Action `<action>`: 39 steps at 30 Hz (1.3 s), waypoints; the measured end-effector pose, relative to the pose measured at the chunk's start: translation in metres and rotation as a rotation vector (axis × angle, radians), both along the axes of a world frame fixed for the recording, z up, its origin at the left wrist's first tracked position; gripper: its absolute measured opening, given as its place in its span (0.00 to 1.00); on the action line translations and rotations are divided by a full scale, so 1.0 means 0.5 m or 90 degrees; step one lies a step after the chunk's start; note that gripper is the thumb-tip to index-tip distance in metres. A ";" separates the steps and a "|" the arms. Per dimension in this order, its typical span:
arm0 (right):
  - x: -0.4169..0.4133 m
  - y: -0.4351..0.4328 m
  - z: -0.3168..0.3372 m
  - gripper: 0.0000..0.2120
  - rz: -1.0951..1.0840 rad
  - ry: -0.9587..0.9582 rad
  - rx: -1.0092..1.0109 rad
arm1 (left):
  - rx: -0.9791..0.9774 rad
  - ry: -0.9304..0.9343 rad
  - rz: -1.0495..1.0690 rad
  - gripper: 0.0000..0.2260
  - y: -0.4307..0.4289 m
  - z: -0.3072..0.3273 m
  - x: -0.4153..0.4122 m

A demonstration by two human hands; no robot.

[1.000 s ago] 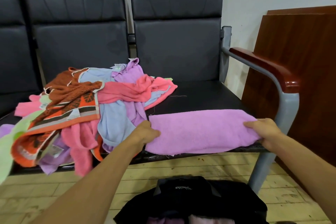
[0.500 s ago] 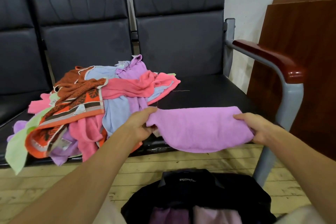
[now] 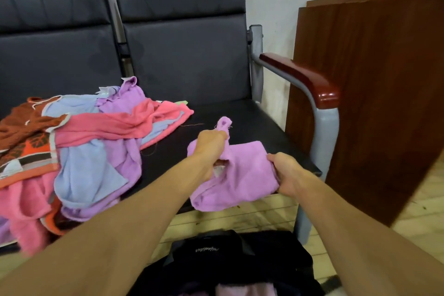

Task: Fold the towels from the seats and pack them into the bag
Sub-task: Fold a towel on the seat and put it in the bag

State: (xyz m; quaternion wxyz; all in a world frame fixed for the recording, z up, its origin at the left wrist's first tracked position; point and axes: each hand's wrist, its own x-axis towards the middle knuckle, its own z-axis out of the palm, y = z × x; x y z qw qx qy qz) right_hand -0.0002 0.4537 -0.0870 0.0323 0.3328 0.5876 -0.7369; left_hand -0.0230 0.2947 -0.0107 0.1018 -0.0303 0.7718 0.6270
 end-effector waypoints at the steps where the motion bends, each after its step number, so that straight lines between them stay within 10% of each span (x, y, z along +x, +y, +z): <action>1: -0.002 0.003 -0.001 0.16 0.005 0.001 -0.007 | -0.038 0.009 0.005 0.07 0.018 -0.004 0.002; 9: -0.035 0.023 -0.031 0.27 0.010 0.020 0.033 | -0.182 -0.083 -0.223 0.17 0.083 -0.042 0.035; 14: -0.019 -0.011 0.005 0.27 0.047 0.027 0.081 | 0.005 -0.109 -0.184 0.12 0.019 -0.047 0.040; 20: -0.007 -0.045 0.022 0.17 0.067 0.071 0.335 | 0.026 0.070 -0.075 0.14 -0.114 -0.072 0.049; 28: 0.025 -0.159 0.083 0.12 0.262 0.252 0.700 | 0.189 -0.055 0.054 0.07 -0.207 -0.095 0.062; 31: 0.037 -0.207 0.123 0.11 0.256 0.322 0.606 | 0.197 -0.080 0.122 0.08 -0.212 -0.094 0.058; 39: 0.092 -0.324 0.118 0.12 0.173 0.335 -0.121 | 0.395 -0.212 0.105 0.15 -0.254 -0.116 0.096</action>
